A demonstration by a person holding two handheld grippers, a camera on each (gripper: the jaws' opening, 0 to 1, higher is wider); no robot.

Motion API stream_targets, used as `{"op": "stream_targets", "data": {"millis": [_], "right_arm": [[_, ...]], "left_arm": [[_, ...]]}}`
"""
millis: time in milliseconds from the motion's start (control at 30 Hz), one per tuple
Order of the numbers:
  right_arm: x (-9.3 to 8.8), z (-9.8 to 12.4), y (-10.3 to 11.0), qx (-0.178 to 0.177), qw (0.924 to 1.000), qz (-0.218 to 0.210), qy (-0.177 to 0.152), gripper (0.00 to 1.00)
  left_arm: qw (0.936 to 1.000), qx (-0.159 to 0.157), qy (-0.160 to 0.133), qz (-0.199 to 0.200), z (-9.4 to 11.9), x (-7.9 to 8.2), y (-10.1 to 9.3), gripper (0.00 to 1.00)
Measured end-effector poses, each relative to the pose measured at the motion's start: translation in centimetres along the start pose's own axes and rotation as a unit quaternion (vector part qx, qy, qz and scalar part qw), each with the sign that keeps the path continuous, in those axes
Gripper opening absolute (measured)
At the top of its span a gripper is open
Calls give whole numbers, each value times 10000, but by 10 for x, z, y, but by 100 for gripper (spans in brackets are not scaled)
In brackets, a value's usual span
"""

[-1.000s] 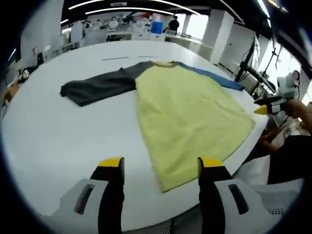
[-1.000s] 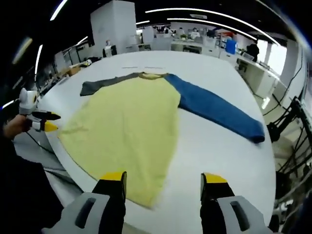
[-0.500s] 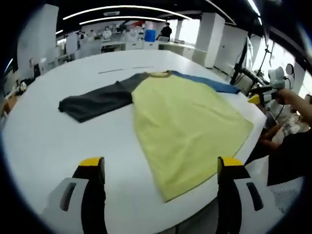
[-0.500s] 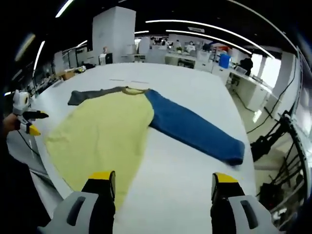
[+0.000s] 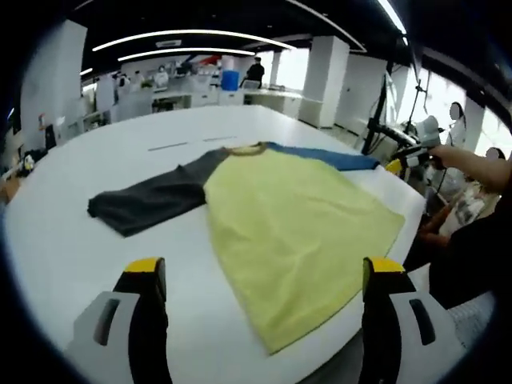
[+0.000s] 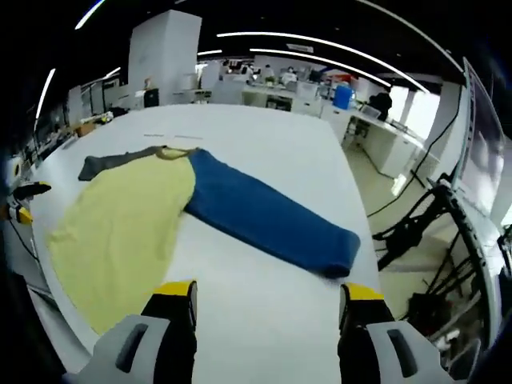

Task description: Fold the garment on the visible template until the final outline fits inside the template.

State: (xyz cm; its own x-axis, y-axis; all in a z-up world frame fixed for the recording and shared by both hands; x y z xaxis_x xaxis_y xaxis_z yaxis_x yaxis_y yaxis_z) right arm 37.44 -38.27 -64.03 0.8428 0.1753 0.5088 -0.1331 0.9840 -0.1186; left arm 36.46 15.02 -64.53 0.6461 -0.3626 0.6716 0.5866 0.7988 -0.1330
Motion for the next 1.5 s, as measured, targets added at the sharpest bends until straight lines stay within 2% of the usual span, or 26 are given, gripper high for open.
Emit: {"op": "stream_targets", "data": {"millis": [233, 367, 433, 667, 767, 867, 1033, 1300, 1400, 1500], "right_arm": [[6, -4, -15, -136, 9998, -11, 119, 59], [7, -10, -25, -40, 9986, -486, 193, 49], [8, -12, -29, -70, 9985, -502, 182, 43], [9, -26, -45, -385, 9973, -529, 325, 33], [10, -31, -51, -482, 9968, -588, 239, 28], [10, -38, -56, -638, 9969, -333, 333, 25], [4, -50, -61, -634, 9955, -545, 437, 19], [2, -59, -66, -603, 9932, -953, 301, 9], [3, -58, -63, -616, 9927, -996, 274, 5], [4, -57, -62, -823, 9924, -844, 345, 0]], "left_arm": [[9999, -99, -70, -73, 2, 6, -4, 99], [9998, -115, -100, -129, 2, 8, -5, 99], [9999, -25, -38, -102, 3, 9, -3, 99], [9997, 18, -221, -67, 6, 14, -3, 99], [9997, 45, -240, -50, 6, 15, -3, 99], [9996, 69, -254, -37, 6, 15, -2, 99], [9997, 83, -217, 9, 6, 14, -1, 99], [9997, 145, -189, 103, 8, 12, -1, 97], [9997, 176, -148, 110, 9, 12, -1, 96], [9996, 195, -149, 139, 10, 11, -3, 96]]}}
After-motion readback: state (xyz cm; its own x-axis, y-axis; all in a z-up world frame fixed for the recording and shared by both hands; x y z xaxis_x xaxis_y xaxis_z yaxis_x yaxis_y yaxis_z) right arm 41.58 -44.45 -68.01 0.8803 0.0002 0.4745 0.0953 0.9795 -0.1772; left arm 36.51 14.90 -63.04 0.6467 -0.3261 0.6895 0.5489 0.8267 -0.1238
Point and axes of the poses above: the point that each gripper's makers call its tool centre point, and the gripper's own axes: z roughly backward along the fingers, y roughly to its left, x roughly out of its top, the point moved 10 cm from there along z, roughly backward along the fingers, and after that the axes turned 15 degrees about y, right-handed, at the moved point
